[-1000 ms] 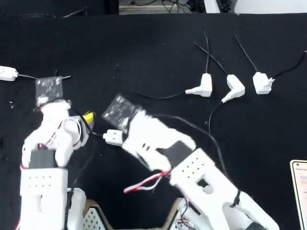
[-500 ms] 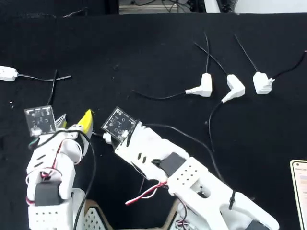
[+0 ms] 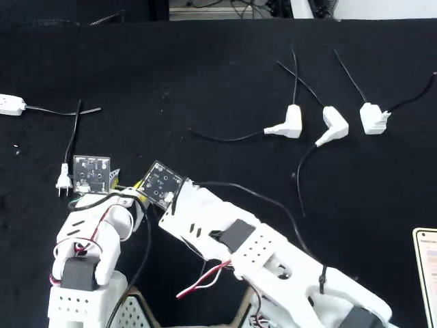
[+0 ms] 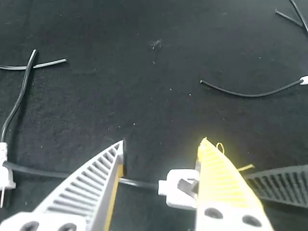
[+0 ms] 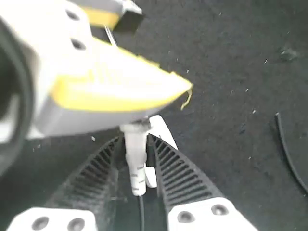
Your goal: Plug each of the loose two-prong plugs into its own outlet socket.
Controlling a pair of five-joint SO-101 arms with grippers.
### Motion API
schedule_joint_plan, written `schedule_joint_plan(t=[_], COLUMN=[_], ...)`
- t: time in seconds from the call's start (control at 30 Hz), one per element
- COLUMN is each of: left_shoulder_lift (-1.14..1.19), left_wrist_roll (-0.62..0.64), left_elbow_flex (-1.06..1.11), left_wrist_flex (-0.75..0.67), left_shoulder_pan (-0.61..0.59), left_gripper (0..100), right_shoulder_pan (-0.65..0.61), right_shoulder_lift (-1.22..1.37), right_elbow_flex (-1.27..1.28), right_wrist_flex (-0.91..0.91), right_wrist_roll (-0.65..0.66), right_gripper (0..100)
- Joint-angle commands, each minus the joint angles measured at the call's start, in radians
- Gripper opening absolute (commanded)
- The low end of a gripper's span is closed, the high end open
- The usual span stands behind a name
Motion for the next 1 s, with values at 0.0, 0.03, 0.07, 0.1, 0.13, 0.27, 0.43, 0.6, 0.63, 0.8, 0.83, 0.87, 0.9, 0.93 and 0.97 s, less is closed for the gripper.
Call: schedule_joint_plan(t=[0.0, 0.03, 0.07, 0.1, 0.13, 0.27, 0.43, 0.6, 0.63, 0.8, 0.83, 0.87, 0.9, 0.93, 0.97], left_shoulder_lift=[-0.006, -0.006, -0.006, -0.005, -0.005, -0.005, -0.005, -0.005, -0.005, -0.005, -0.005, -0.005, -0.005, -0.005, -0.005], left_wrist_roll=[-0.018, -0.018, -0.018, -0.018, -0.018, -0.02, -0.02, -0.02, -0.02, -0.02, -0.02, -0.02, -0.02, -0.02, -0.02], left_elbow_flex=[-0.005, -0.004, -0.002, -0.001, 0.001, 0.001, 0.002, 0.002, 0.002, 0.004, 0.005, 0.015, 0.019, 0.022, 0.024], left_wrist_flex=[-0.025, -0.025, -0.025, -0.025, -0.025, -0.025, -0.025, -0.025, -0.025, -0.025, -0.025, -0.026, -0.026, -0.026, -0.026], left_shoulder_pan=[0.01, 0.01, 0.01, 0.01, 0.01, 0.01, 0.008, 0.008, 0.008, 0.008, 0.01, 0.01, 0.01, 0.012, 0.015], left_gripper=[25, 25, 25, 25, 25, 25, 25, 25, 25, 25, 25, 25, 25, 25, 25], right_shoulder_pan=[-0.012, -0.012, -0.012, -0.012, -0.012, -0.012, -0.011, -0.011, -0.011, -0.009, -0.006, 0.003, 0.017, 0.032, 0.043], right_shoulder_lift=[-0.088, -0.108, -0.127, -0.145, -0.162, -0.222, -0.312, -0.398, -0.412, -0.435, -0.438, -0.44, -0.44, -0.44, -0.44], right_elbow_flex=[-0.024, -0.022, -0.022, -0.022, -0.022, 0.001, 0.033, 0.067, 0.074, 0.088, 0.088, 0.087, 0.085, 0.085, 0.085], right_wrist_flex=[0.044, 0.058, 0.074, 0.086, 0.1, 0.114, 0.118, 0.12, 0.12, 0.112, 0.112, 0.11, 0.106, 0.092, 0.083], right_wrist_roll=[-0.006, -0.006, -0.006, -0.006, -0.006, -0.017, -0.048, -0.049, -0.049, -0.049, -0.049, -0.057, -0.078, -0.1, -0.112], right_gripper=[1.0, 1.0, 1.0, 1.0, 1.0, 1.0, 1.0, 1.0, 1.0, 1.0, 1.0, 1.0, 1.0, 1.0, 1.0])
